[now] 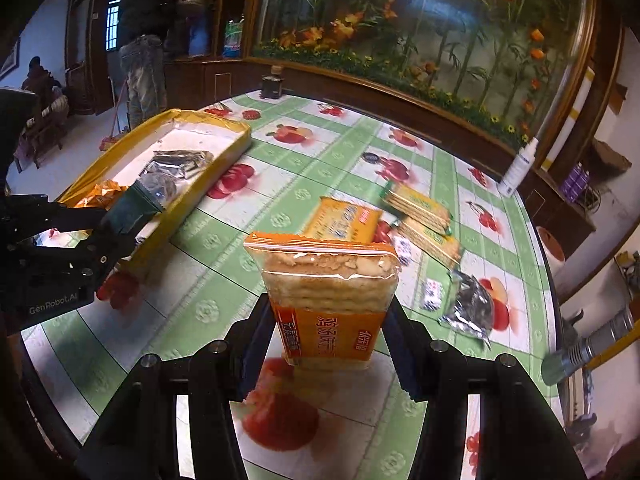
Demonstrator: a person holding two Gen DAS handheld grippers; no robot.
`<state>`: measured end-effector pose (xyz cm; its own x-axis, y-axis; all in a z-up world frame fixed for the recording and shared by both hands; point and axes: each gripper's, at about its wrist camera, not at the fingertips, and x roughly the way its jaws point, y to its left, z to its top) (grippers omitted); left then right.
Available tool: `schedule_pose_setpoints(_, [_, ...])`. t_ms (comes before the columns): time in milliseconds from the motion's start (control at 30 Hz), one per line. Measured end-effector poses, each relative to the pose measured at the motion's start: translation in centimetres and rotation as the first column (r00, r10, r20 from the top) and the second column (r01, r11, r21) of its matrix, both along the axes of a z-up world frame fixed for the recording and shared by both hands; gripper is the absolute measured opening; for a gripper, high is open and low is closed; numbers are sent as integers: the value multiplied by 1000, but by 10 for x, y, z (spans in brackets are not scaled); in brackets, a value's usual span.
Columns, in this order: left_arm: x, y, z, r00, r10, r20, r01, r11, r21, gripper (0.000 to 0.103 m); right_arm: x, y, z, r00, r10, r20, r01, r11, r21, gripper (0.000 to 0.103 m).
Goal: Organize snacks
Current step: 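Carry green packet and cracker pack into the tray and open both tools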
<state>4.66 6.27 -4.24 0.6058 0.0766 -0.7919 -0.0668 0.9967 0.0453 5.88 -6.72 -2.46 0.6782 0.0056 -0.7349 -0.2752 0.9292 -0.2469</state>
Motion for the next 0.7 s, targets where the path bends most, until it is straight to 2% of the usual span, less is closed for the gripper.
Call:
schedule_pose_setpoints(400, [2, 45, 2, 995, 96, 12, -95, 995, -18, 43, 17, 56, 5, 996, 84, 36, -84, 996, -12, 55])
schedule_pose_setpoints(700, [10, 76, -2, 987, 160, 2, -160, 987, -32, 43, 39, 92, -1, 989, 143, 25, -143, 990, 1, 55])
